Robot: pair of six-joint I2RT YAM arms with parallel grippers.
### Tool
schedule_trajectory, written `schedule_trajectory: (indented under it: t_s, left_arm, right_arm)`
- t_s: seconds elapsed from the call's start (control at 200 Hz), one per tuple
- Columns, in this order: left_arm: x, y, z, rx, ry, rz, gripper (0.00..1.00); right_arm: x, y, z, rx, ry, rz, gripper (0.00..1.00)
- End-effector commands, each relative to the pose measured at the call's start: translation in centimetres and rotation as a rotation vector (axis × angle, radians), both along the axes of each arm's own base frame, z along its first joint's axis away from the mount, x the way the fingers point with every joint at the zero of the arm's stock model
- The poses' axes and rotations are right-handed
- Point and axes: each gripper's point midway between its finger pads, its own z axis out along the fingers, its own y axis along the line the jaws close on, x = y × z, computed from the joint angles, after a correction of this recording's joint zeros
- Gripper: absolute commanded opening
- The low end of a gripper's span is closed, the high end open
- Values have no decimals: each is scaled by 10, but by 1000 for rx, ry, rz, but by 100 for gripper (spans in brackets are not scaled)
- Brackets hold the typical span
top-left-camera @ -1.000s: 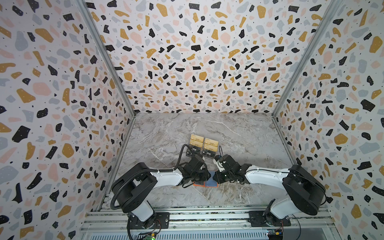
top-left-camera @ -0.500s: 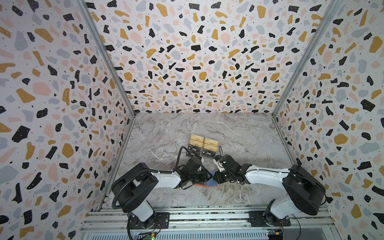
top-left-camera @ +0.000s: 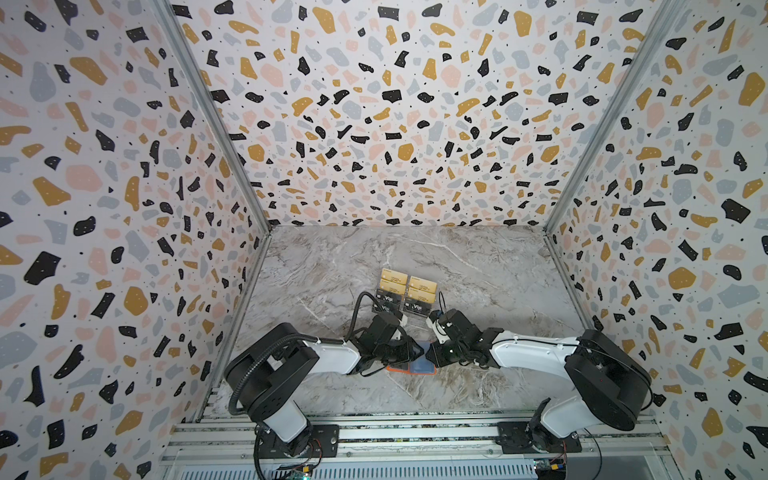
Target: Put the credit cards into the card holder
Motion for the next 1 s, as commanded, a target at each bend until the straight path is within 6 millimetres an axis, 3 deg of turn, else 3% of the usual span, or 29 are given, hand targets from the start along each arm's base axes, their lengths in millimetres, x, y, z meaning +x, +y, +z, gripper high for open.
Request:
schedule_trajectory:
  t_s: [0.0,0.581,0.746,0.996]
  left_arm:
    - [1,-1,-2,13,-29,-55,36]
    - [9,-3,-6,7,-81,-123,37]
    - [1,0,-11,-18,-57,-120,38]
    - [-11,-1,-1,-142,-6,-78,42]
  right_arm:
    - [-2,-6,1,-11,1,-11,18]
    - [-2,-5,3,-20,4,-13,18]
    - [-1,-4,4,-20,4,-12,18]
    - [-1,-3,2,-20,7,-9,18]
